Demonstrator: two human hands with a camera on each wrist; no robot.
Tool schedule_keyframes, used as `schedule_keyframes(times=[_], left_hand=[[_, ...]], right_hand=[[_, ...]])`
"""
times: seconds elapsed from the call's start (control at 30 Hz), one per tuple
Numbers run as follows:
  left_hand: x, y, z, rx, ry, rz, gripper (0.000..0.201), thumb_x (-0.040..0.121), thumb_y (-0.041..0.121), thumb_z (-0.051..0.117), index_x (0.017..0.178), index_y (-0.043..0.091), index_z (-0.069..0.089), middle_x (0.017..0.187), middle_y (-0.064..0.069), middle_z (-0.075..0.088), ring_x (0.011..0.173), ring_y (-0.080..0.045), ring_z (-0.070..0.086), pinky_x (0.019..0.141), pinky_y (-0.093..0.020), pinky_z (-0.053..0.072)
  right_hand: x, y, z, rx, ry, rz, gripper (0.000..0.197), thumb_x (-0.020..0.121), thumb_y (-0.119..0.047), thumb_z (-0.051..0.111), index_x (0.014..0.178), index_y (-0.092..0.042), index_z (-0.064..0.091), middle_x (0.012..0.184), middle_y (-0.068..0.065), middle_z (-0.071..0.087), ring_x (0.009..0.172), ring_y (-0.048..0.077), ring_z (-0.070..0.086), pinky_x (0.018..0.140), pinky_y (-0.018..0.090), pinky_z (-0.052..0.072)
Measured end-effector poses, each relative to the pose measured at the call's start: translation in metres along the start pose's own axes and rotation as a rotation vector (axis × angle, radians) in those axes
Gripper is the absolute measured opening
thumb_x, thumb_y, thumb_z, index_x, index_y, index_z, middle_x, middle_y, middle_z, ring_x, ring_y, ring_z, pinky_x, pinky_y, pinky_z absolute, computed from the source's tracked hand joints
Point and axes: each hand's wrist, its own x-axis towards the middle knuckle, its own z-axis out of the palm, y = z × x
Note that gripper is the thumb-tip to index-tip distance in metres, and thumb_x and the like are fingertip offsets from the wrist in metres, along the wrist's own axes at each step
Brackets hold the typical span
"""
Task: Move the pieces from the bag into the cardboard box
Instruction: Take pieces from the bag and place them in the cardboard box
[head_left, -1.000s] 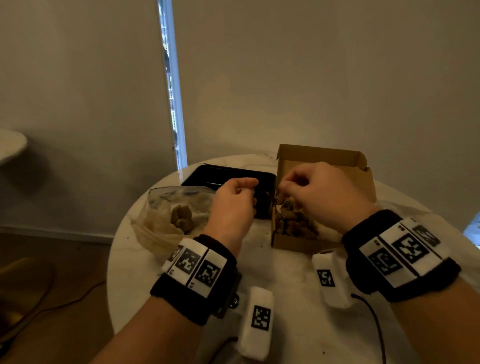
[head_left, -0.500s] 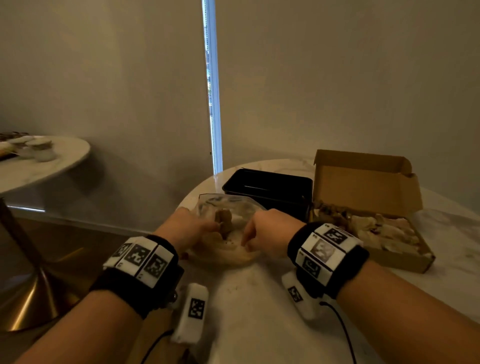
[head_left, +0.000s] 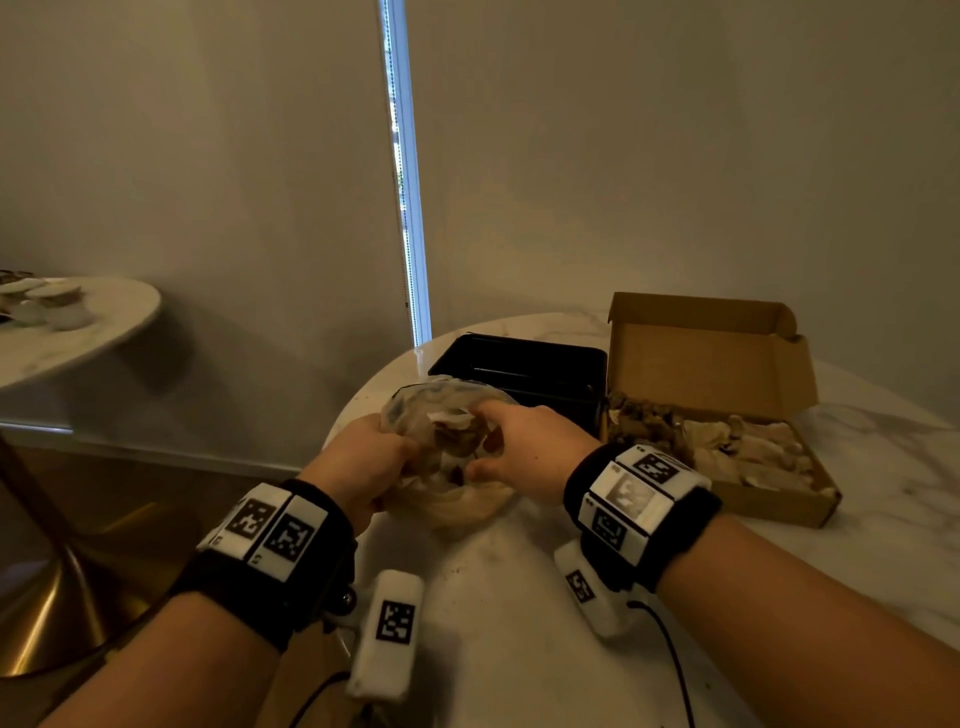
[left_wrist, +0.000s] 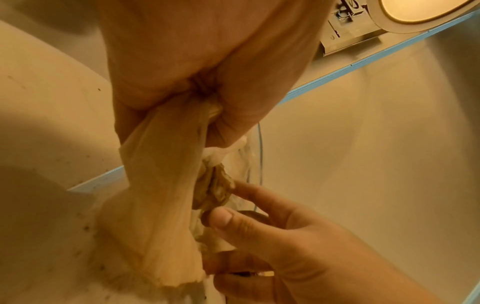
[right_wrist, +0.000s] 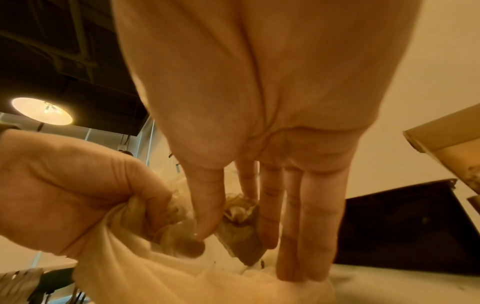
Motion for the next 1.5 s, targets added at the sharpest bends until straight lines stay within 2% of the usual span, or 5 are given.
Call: schedule_keyframes(times=[0.6,0.9,1.03,1.17,1.5], left_hand=[[0.019,-0.013,-0.003,-0.075,0.038,-0.056,0.015,0.091,-0.001,0.059,0.101,0.007,0.066,0.091,-0.018,0.066,0.082,-0.033,0.063,0.078,-0.047,0.057],[0.037,0.001,-0.013,0.110,0.294,0.177,0.103,0.054,0.053,0.085,0.145,0.037,0.041,0.142,-0.013,0.046,0.125,-0.034,0.053,0.103,-0.052,0.049],[0.021,0.018,0.016,0.110,0.387,0.543,0.039,0.087,0.038,0.069,0.125,0.032,0.060,0.130,-0.002,0.057,0.124,-0.023,0.053,0.107,-0.043,0.047],[0.011,0.032,0.080,-0.213,0.083,0.642,0.011,0.099,0.018,0.062,0.100,0.014,0.072,0.090,0.003,0.074,0.087,-0.008,0.070,0.079,-0.024,0.054],[0.014,0.028,0.176,-0.544,-0.465,0.189,0.040,0.104,0.038,0.051,0.129,0.008,0.064,0.120,-0.016,0.071,0.113,-0.028,0.069,0.094,-0.047,0.058]], right_hand=[[-0.002,0.022,-0.019,0.236,0.153,-0.004,0.006,0.091,-0.024,0.073,0.096,-0.022,0.075,0.090,-0.001,0.074,0.085,0.017,0.072,0.083,0.038,0.060],[-0.032,0.043,-0.057,0.469,0.296,-0.019,0.007,0.093,-0.024,0.072,0.094,-0.017,0.074,0.089,0.004,0.076,0.079,0.018,0.073,0.066,0.025,0.056],[-0.041,0.055,-0.066,0.475,0.289,-0.001,0.013,0.092,-0.028,0.073,0.093,-0.014,0.074,0.085,0.007,0.075,0.070,0.013,0.068,0.066,0.031,0.054],[-0.043,0.064,-0.070,0.484,0.255,0.033,0.019,0.090,-0.026,0.074,0.079,-0.011,0.068,0.080,0.012,0.074,0.066,0.016,0.066,0.068,0.039,0.054],[-0.048,0.094,-0.071,0.490,0.226,0.095,0.009,0.095,-0.032,0.068,0.088,-0.027,0.070,0.074,-0.005,0.071,0.061,0.001,0.065,0.054,0.020,0.049]])
